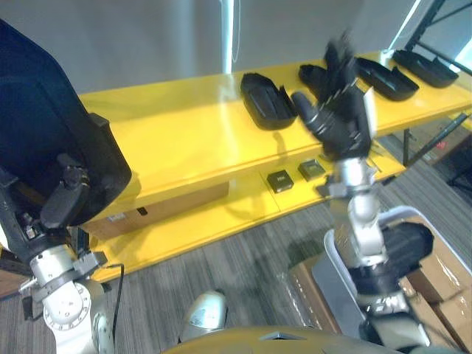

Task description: Walk over and take three plastic housings, then place them on the shelf

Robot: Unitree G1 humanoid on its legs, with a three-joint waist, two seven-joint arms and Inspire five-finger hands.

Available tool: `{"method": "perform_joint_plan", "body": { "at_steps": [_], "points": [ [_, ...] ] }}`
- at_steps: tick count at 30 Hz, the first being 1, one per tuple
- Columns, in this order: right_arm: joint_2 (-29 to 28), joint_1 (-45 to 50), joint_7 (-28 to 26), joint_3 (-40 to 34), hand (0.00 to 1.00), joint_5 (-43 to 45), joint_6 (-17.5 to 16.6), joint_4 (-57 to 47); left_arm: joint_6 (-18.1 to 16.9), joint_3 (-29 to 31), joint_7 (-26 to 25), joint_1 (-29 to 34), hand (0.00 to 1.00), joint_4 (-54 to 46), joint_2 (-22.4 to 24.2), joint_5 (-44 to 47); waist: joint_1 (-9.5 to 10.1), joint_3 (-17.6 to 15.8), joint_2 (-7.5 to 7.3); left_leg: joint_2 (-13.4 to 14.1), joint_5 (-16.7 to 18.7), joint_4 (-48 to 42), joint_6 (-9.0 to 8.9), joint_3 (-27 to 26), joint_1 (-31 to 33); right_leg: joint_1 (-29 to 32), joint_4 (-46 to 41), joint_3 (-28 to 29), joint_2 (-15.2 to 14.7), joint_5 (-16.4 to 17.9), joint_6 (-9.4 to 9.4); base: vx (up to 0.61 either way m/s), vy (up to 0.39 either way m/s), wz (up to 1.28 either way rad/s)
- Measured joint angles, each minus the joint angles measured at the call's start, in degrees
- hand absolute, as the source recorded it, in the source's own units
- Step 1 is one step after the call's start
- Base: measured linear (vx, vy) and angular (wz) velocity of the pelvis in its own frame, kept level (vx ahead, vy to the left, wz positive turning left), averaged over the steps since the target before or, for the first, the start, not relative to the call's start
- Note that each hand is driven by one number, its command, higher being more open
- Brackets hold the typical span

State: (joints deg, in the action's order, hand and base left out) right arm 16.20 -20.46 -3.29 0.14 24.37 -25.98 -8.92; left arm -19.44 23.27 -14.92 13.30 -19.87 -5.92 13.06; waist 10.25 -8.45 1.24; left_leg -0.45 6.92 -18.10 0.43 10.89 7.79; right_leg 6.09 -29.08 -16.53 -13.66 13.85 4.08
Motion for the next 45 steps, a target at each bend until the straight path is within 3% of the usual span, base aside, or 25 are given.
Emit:
{"method": "perform_joint_plan", "body": {
  "at_steps": [3, 5, 6, 7, 8, 9, 11, 14, 18, 21, 25, 31, 37, 43, 44, 45],
  "points": [
    [-0.57, 5.68, 1.19, -1.88, 1.00, 0.52, -2.40, -11.50, -0.82, -6.65, -0.76, -3.20, 0.00, 0.83, -0.54, 0.01, -3.19, 0.02, 0.09, -1.61, 0.41, 1.34, -0.64, 8.23, -1.50, 4.16, 5.07, 12.32, 4.00, -1.22, 1.98, 0.26, -0.128, 1.51],
    [-0.72, 10.09, 0.92, -1.68, 1.00, 0.17, -2.35, -15.55, -0.81, -10.26, -0.80, -3.06, 0.00, 0.83, 0.16, -0.13, -4.02, 0.33, -0.51, -2.34, 1.76, 1.35, -1.29, 12.26, -3.31, 4.26, 6.34, 14.21, 3.73, -2.00, 2.66, 0.37, -0.342, 1.34],
    [-0.95, 10.82, 0.23, -1.69, 1.00, 0.39, -2.15, -16.09, -0.81, -10.54, -0.41, -2.43, 0.00, 0.43, 0.54, -0.12, -4.03, 1.06, -1.82, -2.67, 3.45, 1.13, -1.87, 12.82, -4.08, 3.27, 8.67, 13.26, 2.97, -2.56, 1.79, 0.33, -0.412, 0.98],
    [-1.41, 10.74, -0.29, -1.82, 1.00, 0.79, -1.93, -16.10, -0.85, -9.65, -0.02, -1.50, 0.00, -0.32, -0.05, 0.12, -4.00, 2.34, -4.63, -1.89, 5.20, 0.57, -2.80, 8.97, -4.01, 1.16, 11.22, 11.40, 1.31, -5.22, 0.80, 0.31, -0.469, 0.97],
    [-1.06, 10.74, -0.33, -2.29, 1.00, 0.77, -1.92, -16.07, -1.01, -9.30, 0.51, -1.44, 0.00, -0.09, 0.57, 0.24, -4.25, 2.47, -4.84, 0.13, 5.71, -0.46, -3.95, 6.16, -4.06, 0.17, 10.76, 9.99, 1.15, -8.06, 3.42, 0.28, -0.477, 1.05],
    [-0.41, 10.83, -0.18, -3.50, 1.00, 0.76, -1.88, -15.55, -0.92, -9.36, 1.72, -0.37, 0.00, -0.01, 2.36, 0.91, -4.49, 2.61, -2.14, 4.72, 6.26, -2.95, -5.10, 2.17, -3.39, -2.67, 10.80, 6.13, 3.19, -6.55, 1.60, 0.19, -0.349, 0.97],
    [-0.02, 10.79, -0.14, -6.73, 1.00, 1.29, -1.51, -13.43, -0.90, -9.36, 4.74, 0.48, 0.00, 0.05, 3.12, 3.47, -4.56, 3.71, 0.69, 9.00, 5.82, -4.35, -5.36, -4.38, -1.39, -5.49, 13.91, 1.80, 5.37, -6.57, 0.77, 0.24, -0.285, 1.00],
    [-0.07, 12.69, -0.13, -12.53, 1.00, 3.10, 2.27, -6.95, -1.48, -9.86, 7.10, -1.43, 0.00, 0.03, 2.97, 4.53, -6.09, 3.77, 1.20, 11.97, 1.56, 0.86, -6.01, -17.33, -2.58, -9.57, 18.77, -4.03, 5.76, -7.40, -0.48, 0.21, -0.167, 0.94],
    [-1.16, 18.15, -0.44, -14.45, 1.00, 2.96, 6.57, -2.86, -3.04, -12.03, 4.84, -4.28, 0.00, -0.27, -0.70, 3.96, -6.42, 3.21, 0.23, 10.39, -3.11, 9.86, -7.39, -18.58, -6.38, -10.47, 19.31, -5.01, 5.25, -7.78, -1.06, 0.16, -0.023, 0.39],
    [-3.98, 20.45, -1.30, -15.15, 1.00, 2.97, 6.71, -2.91, -3.00, -11.78, 4.70, -3.74, 0.00, -1.16, -1.07, 1.80, -7.55, 3.23, 0.21, 9.81, -4.19, 13.58, -7.17, -18.66, -8.90, -11.68, 19.30, -5.13, 4.72, -7.79, -1.04, 0.12, 0.021, 0.13],
    [-8.89, 23.89, -0.25, -15.73, 1.00, 2.45, 6.72, -3.30, -2.95, -10.66, 7.94, -1.37, 0.00, -3.44, -1.07, 2.63, -8.14, 3.23, -0.33, 9.54, -4.32, 16.17, -7.15, -19.67, -11.46, -12.59, 19.29, -4.74, 4.53, -7.80, -1.03, 0.09, 0.015, -0.03],
    [-10.38, 26.63, 3.11, -15.20, 1.00, -1.77, 7.86, -3.34, -2.92, -9.97, 16.18, 0.39, 0.00, -3.55, -1.17, 7.10, -8.93, 3.23, -0.40, 9.15, -4.39, 17.52, -7.04, -21.42, -13.37, -13.34, 18.90, -3.51, 4.10, -7.78, -1.01, 0.04, 0.006, -0.03],
    [-10.38, 27.65, 5.08, -15.13, 1.00, -3.89, 7.85, -5.07, -2.82, -11.93, 19.30, 0.29, 0.00, -3.78, -2.44, 7.67, -9.17, 3.20, -0.25, 9.13, -4.39, 17.78, -7.05, -23.21, -14.10, -13.27, 19.05, -1.99, 4.05, -7.77, -0.99, 0.00, -0.011, -0.10],
    [-10.37, 28.78, 5.67, -15.15, 1.00, -4.46, 7.82, -8.32, -2.59, -14.48, 20.84, -0.39, 0.00, -3.80, -3.75, 9.65, -10.69, 3.24, -0.25, 9.06, -4.39, 18.25, -7.05, -25.70, -14.33, -12.06, 19.69, 0.15, 4.06, -8.16, -0.35, -0.02, -0.006, -0.18],
    [-10.20, 31.01, 4.27, -15.20, 1.00, -4.59, 7.83, -8.32, -0.63, -16.77, 20.37, -2.26, 0.00, -3.68, -3.75, 11.84, -13.71, 3.78, 0.89, 6.90, -11.36, 23.17, -5.67, -28.27, -11.23, -9.08, 26.42, 2.69, 3.78, -13.61, 2.51, -0.01, -0.003, -0.11],
    [-10.20, 30.99, 4.27, -15.20, 1.00, -4.59, 7.83, -8.32, -0.62, -16.77, 20.38, -2.27, 0.00, -3.68, -3.75, 11.84, -13.71, 3.81, 0.93, 6.90, -11.41, 23.17, -5.64, -28.27, -11.23, -9.08, 26.42, 2.69, 3.78, -13.70, 2.44, 0.00, 0.000, 0.00]
  ]
}}
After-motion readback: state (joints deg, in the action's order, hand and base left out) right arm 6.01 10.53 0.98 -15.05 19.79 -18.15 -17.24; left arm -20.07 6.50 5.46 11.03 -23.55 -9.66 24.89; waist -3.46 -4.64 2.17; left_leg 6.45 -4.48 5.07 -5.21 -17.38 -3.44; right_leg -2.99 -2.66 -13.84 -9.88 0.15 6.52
